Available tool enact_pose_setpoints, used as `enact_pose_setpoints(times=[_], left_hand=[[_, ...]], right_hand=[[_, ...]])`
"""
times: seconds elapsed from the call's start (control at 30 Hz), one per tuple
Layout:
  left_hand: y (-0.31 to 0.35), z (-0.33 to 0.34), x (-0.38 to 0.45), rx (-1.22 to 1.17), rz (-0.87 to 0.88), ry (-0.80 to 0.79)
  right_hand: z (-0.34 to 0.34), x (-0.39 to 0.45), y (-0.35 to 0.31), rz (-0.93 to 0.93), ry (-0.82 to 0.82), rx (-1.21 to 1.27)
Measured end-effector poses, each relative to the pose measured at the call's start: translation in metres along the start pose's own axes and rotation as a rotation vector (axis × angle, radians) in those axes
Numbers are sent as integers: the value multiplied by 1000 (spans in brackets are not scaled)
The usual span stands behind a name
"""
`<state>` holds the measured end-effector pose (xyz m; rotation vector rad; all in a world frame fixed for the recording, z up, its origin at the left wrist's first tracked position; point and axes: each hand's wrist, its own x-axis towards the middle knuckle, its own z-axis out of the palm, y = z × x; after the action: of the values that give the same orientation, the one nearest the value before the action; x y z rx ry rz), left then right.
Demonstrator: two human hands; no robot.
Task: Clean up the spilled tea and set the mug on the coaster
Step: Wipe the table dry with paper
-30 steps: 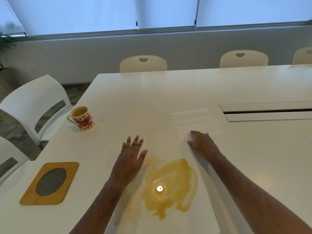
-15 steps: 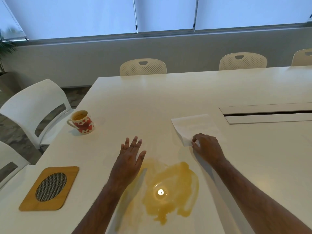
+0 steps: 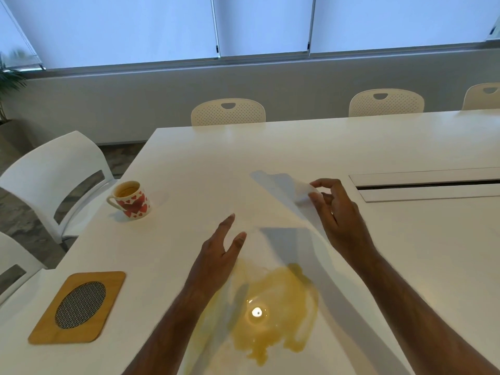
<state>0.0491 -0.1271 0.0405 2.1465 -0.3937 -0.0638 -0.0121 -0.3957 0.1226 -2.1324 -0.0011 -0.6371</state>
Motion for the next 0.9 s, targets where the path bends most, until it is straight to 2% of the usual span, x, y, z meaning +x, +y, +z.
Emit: enact_pose_setpoints(times=[0.1, 0.23, 0.3, 0.37, 0.43, 0.5, 0.67, 0.9], left_hand=[[20, 2, 0, -270, -21, -14], [49, -1, -2, -419, -30, -4], [61, -5, -7, -489, -36, -56], [66, -6, -14, -656, -34, -155], [68, -9, -23, -846, -117, -194], [68, -10, -29, -938, -219, -175], [61, -8, -37, -837, -257, -16], [74, -7, -45, -398, -20, 67]], right_hand=[[-8, -6, -25, -24, -53, 147], [-13, -14, -49, -40, -64, 281], [-17, -15, -56, -17, -38, 373], [-21, -15, -57, 8, -8, 412], [-23, -13, -53, 27, 14, 389], [-24, -12, -49, 41, 39, 342], [-21, -20, -26, 180, 81, 339], [9, -47, -2, 402, 33, 521]])
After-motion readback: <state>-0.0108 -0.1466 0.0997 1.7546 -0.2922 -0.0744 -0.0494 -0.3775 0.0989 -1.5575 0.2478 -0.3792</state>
